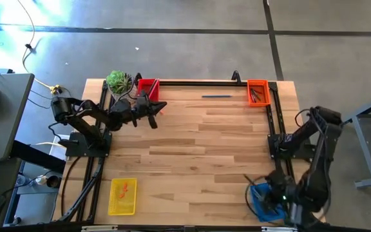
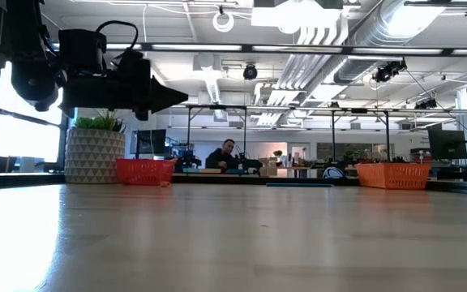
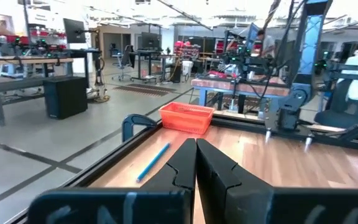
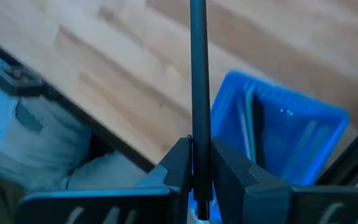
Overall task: Sort crayons/erasers/pens/pencils in bins
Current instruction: Put the black pen into the blue bin
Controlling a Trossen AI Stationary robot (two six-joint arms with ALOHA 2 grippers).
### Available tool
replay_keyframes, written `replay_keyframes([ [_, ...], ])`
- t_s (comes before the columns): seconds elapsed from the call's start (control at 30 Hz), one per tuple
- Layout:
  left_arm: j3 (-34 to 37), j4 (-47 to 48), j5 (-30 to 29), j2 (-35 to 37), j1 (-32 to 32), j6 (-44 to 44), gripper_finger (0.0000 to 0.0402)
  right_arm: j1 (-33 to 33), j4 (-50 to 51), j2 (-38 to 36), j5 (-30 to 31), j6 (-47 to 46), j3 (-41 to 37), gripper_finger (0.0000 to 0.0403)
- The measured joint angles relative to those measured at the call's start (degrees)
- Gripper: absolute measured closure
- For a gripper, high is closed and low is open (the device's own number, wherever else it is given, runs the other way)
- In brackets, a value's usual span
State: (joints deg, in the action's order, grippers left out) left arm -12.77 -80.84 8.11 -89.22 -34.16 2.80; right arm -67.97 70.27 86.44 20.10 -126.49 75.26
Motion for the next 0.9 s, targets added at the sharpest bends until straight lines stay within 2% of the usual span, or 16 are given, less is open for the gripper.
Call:
replay_keyframes([
  [0.23, -1.82, 0.02, 0.21, -0.01, 1.61, -0.01, 0.0401, -2.97, -3.99, 4.52, -3.18, -1.15, 0.00, 0.0368],
  [0.43, -2.96, 0.12, 0.24, 0.00, 2.83, -0.48, 0.0401, -1.79, -5.39, 5.13, -11.87, -2.50, 0.00, 0.0368],
  [0.57, -3.24, 0.50, 0.23, 0.01, 3.51, -1.08, 0.0401, -0.44, -6.24, 5.13, -21.28, -3.55, 0.00, 0.0368],
  [0.63, -3.24, 0.50, 0.24, -0.01, 3.57, -1.08, 0.0401, -0.02, -6.74, 5.13, -23.72, -4.51, 0.00, 0.0368],
  [0.9, -3.24, 0.50, 0.27, -0.01, 3.57, -1.10, 0.0401, 2.25, -5.92, 6.02, -22.59, -3.83, 0.00, 0.0369],
])
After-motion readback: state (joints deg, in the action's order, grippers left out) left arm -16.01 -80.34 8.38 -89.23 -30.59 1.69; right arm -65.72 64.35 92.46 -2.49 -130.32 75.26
